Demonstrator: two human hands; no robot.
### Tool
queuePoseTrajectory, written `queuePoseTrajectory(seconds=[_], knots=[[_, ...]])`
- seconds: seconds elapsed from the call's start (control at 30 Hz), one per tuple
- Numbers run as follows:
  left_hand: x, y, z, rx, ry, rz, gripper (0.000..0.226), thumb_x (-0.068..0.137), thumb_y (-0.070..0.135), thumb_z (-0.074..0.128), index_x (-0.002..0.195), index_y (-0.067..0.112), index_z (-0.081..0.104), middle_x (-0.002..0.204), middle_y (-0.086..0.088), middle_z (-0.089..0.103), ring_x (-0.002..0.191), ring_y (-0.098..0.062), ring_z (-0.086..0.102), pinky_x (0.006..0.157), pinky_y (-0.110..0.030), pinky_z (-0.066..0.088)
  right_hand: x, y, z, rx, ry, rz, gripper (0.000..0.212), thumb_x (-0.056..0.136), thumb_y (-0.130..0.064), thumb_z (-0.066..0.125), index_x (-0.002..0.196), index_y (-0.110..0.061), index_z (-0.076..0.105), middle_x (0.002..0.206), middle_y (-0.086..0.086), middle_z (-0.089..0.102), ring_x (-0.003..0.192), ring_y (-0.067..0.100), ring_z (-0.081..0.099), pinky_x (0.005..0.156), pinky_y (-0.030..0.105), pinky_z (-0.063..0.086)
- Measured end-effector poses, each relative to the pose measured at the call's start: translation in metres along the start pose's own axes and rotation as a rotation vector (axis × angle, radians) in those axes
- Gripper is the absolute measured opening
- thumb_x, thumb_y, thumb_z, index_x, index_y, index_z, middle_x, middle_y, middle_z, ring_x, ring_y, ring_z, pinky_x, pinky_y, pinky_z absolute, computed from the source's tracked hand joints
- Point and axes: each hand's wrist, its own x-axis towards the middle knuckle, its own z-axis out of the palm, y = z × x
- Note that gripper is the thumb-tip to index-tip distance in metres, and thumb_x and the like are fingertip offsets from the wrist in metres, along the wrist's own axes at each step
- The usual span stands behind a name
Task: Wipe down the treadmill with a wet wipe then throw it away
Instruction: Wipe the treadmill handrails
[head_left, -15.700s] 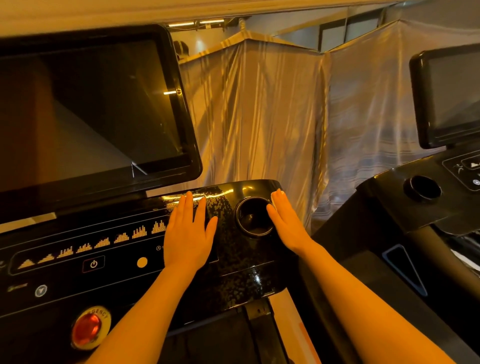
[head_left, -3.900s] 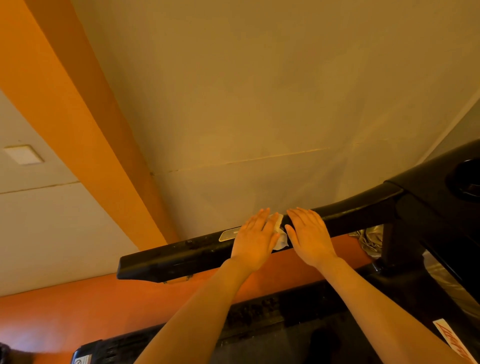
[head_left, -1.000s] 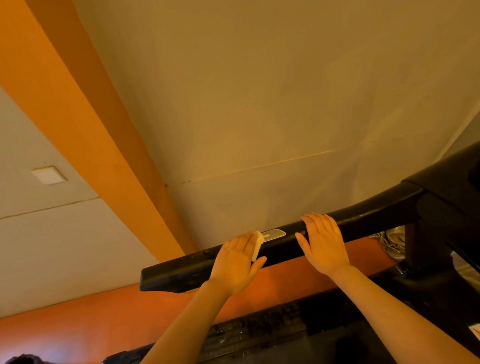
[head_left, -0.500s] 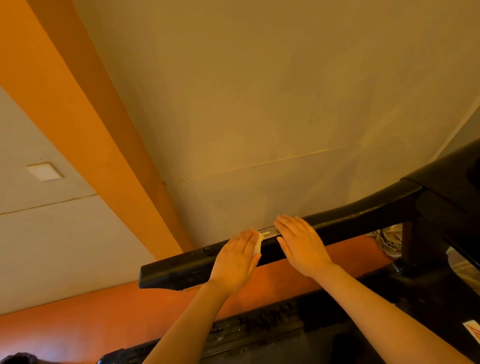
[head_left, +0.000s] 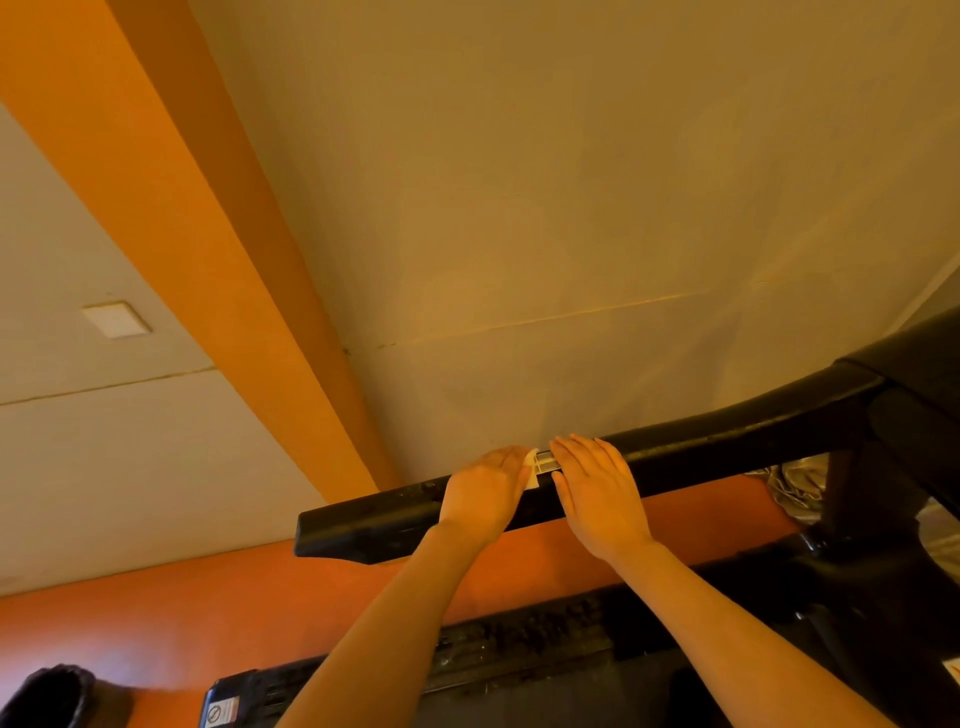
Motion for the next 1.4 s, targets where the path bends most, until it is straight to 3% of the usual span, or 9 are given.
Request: queuePoseTrajectory(seconds=[0.1,0.23,0.33,0.53,0.67,0.77,1.17,1.27,1.4], knots=[[-0.017,-0.001,0.012,0.04,0.055,0.024,0.056,0.103,0.024,0.044,0.154,0.014,0.022,0.158,-0.006,0.029,0.143,-0.023,0.033,0.115,-0.033,0.028,-0.001,-0.001,0.001,0.005,0.009,0.005,0.066,0.104,-0.04,0.009,0.128,-0.01,0.062,0.127,0.007,0.064,0.121,0.023,0.058,0.109,0.04,0.037],[-0.03,-0.001,0.028,0.043,0.094,-0.022,0.051,0.103,0.037,0.024,0.143,0.016,0.047,0.145,-0.005,0.05,0.134,-0.02,0.047,0.111,-0.033,0.024,-0.002,-0.001,0.003,0.005,0.056,-0.004,0.056,0.103,-0.037,0.02,0.126,-0.01,0.063,0.124,0.007,0.065,0.118,0.023,0.059,0.107,0.039,0.038],[-0.027,0.002,0.022,0.017,0.054,-0.055,0.055,0.105,0.04,0.015,0.153,0.016,0.025,0.158,-0.004,0.029,0.146,-0.019,0.026,0.119,-0.033,0.013,-0.001,0.0,0.004,0.001,0.077,-0.018,0.05,0.099,-0.033,0.029,0.124,-0.01,0.064,0.122,0.007,0.066,0.116,0.024,0.06,0.106,0.039,0.039],[-0.009,-0.001,0.006,-0.074,0.139,-0.088,0.044,0.107,0.035,0.027,0.147,0.021,0.036,0.146,0.0,0.047,0.13,-0.016,0.048,0.103,-0.026,0.04,-0.001,0.001,0.005,0.002,0.104,-0.037,0.049,0.098,-0.033,0.029,0.122,-0.009,0.064,0.12,0.008,0.066,0.114,0.024,0.061,0.105,0.04,0.042],[-0.022,-0.001,0.016,0.003,0.059,-0.1,0.052,0.106,0.036,0.022,0.155,0.017,0.017,0.16,-0.003,0.024,0.147,-0.019,0.023,0.119,-0.031,0.014,-0.001,0.0,0.006,0.008,0.113,-0.029,0.049,0.098,-0.033,0.029,0.122,-0.009,0.064,0.119,0.008,0.066,0.113,0.025,0.061,0.104,0.041,0.042],[-0.031,-0.002,0.024,0.069,0.033,-0.098,0.056,0.105,0.039,0.011,0.156,0.017,0.007,0.163,-0.003,0.011,0.15,-0.019,0.009,0.117,-0.031,-0.002,-0.001,0.0,0.006,0.005,0.122,-0.028,0.048,0.098,-0.032,0.03,0.122,-0.009,0.064,0.12,0.008,0.066,0.114,0.025,0.061,0.104,0.041,0.042],[-0.025,-0.005,0.014,-0.037,0.032,-0.121,0.052,0.106,0.04,0.025,0.152,0.017,0.027,0.156,-0.004,0.033,0.144,-0.019,0.03,0.119,-0.032,0.018,0.001,-0.022,0.005,-0.065,0.048,-0.099,0.057,0.1,-0.039,0.024,0.117,-0.008,0.068,0.117,0.01,0.069,0.112,0.026,0.063,0.102,0.043,0.045],[-0.038,-0.011,0.026,0.018,0.02,-0.148,0.056,0.105,0.041,0.018,0.153,0.014,0.027,0.157,-0.007,0.033,0.145,-0.021,0.028,0.119,-0.034,0.014,0.003,-0.033,0.008,-0.007,0.01,-0.081,0.07,0.105,-0.04,0.008,0.118,-0.007,0.068,0.117,0.01,0.069,0.113,0.026,0.064,0.101,0.042,0.046],[-0.05,-0.014,0.033,0.046,0.032,-0.175,0.068,0.099,0.044,0.003,0.149,0.013,0.036,0.152,-0.007,0.042,0.142,-0.023,0.036,0.117,-0.037,0.016,0.003,-0.034,0.011,0.001,-0.011,-0.091,0.07,0.105,-0.04,0.006,0.122,-0.007,0.066,0.123,0.01,0.067,0.118,0.024,0.061,0.104,0.04,0.042]])
